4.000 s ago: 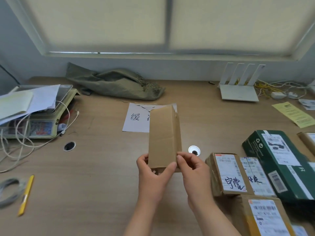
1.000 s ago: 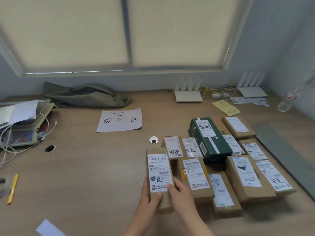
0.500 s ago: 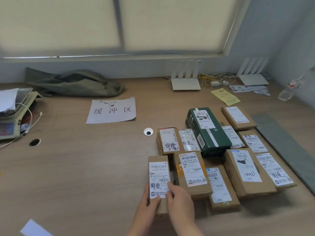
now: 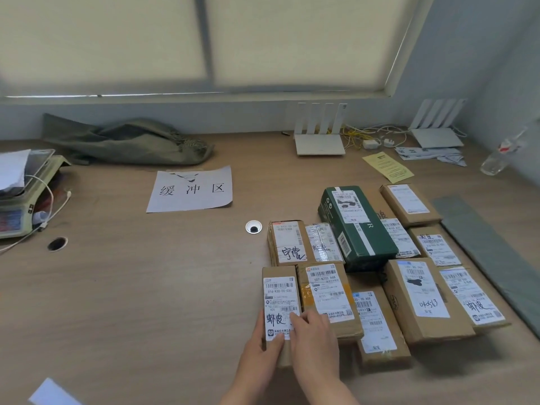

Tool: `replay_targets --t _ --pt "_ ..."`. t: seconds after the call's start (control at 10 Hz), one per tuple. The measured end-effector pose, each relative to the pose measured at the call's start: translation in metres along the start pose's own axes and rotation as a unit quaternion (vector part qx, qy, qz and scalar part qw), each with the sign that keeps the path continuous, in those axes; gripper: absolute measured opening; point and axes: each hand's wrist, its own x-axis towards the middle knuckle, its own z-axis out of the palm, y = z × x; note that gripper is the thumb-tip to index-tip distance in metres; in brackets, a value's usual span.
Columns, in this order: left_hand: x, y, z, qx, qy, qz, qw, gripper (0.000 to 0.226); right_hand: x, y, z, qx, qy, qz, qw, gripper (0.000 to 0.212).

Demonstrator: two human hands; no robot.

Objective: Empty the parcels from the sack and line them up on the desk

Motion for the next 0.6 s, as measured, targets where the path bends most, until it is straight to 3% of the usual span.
replay_targets --t 0.3,0.5,0.6 --pt "-0.002 -0.003 0.004 -0.024 0.049 -0.061 0.997 0.062 -0.001 0.008 -0.001 0.008 -0.010 -0.019 1.000 0.031" --pt "-0.010 0.007 0.008 -0.003 0.052 -0.060 0.997 0.050 -0.001 0.014 -0.012 0.045 -0.018 -0.065 0.997 0.028" --pt "-0.021 0.023 0.008 0.047 0.058 -0.040 0.996 0.042 -0.001 0.017 -0.026 0.072 -0.084 -0.075 0.991 0.041"
